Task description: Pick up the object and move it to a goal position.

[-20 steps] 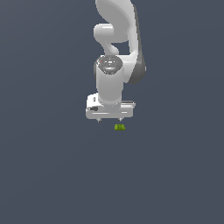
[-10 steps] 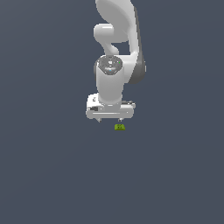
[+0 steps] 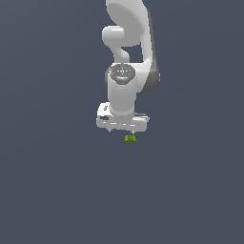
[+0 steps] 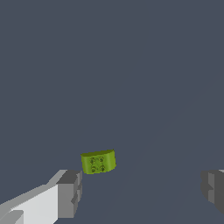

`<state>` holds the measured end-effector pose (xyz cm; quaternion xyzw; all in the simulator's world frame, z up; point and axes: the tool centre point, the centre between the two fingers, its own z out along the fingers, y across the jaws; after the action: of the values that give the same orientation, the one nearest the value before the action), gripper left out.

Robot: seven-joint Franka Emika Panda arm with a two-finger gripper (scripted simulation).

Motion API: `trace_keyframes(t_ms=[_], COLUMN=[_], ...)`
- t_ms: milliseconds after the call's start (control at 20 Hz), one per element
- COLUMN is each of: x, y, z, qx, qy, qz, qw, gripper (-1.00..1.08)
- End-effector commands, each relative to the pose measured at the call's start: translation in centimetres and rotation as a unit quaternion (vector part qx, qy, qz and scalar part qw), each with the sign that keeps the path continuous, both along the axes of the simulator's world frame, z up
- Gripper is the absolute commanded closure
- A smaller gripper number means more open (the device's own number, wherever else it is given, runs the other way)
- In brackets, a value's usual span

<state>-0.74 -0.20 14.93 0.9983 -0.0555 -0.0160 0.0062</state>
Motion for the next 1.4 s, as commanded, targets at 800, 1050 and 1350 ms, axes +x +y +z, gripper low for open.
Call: trace_keyframes(t_ms=[800,1050,1350], x=[-1.3,-1.7,-2.2], y=[2.2,2.8,3.3], z=[-3.3,-4.1,-5.1], qx=[0.002,0.001,0.0], qy=[-0.004,-0.005,-0.006], qz=[-0.237,-0.301,-0.377], qw=[0.9716,0.9536,0.9262], gripper=[-0.92,-0.92,-0.92])
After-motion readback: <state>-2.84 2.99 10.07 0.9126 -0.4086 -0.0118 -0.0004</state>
